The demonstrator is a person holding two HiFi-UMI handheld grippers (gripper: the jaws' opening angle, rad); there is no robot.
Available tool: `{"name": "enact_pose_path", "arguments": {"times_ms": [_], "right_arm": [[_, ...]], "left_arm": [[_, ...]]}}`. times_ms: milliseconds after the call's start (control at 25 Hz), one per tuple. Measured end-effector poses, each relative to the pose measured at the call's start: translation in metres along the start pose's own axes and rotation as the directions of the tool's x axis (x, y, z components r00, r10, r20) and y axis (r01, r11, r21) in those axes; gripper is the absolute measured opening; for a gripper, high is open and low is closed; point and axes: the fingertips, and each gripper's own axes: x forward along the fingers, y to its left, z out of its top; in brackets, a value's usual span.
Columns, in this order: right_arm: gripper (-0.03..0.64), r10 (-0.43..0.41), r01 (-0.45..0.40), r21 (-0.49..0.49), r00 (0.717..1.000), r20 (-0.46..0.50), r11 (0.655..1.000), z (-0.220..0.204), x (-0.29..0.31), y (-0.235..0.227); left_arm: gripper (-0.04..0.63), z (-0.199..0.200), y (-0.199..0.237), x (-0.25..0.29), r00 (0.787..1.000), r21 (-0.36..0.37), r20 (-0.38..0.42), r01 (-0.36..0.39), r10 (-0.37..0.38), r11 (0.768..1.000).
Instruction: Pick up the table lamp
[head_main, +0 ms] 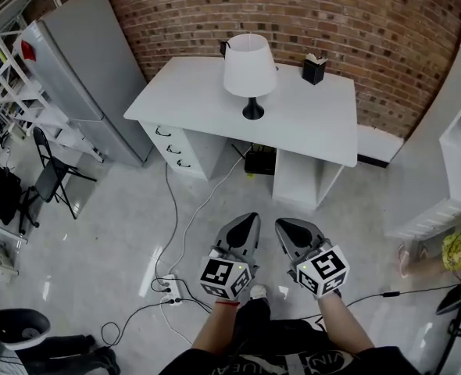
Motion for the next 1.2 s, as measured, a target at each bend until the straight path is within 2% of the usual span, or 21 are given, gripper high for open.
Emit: {"name": "enact_pose_path", "arguments": {"times_ms": [320, 520, 880, 1200], "right_arm": [[0.002, -0.009, 0.008, 0.020, 1.000, 0.011, 1.000, 0.010, 0.067, -0.019], [0.002, 0.005, -0.005, -0.001, 1.000, 0.010, 1.000, 0.018, 0.097, -0.021], [0.002, -0.013, 0.013, 0.000, 1.000, -0.013, 1.000, 0.019, 0.116, -0.032], [0.002, -0.008, 0.009, 0.014, 0.999, -0.035, 1.000, 0.015, 0.139, -0.058]], "left_arm": [[0.006, 0.011, 0.059, 0.027, 1.000, 0.021, -0.013, 0.009, -0.009, 1.000], [0.006, 0.021, 0.092, 0.034, 1.000, 0.001, 0.009, -0.015, 0.015, 1.000], [0.006, 0.021, 0.108, 0.045, 1.000, -0.030, 0.013, 0.001, -0.001, 1.000], [0.006, 0.015, 0.122, 0.075, 1.000, -0.043, -0.005, 0.004, -0.004, 0.999]]}}
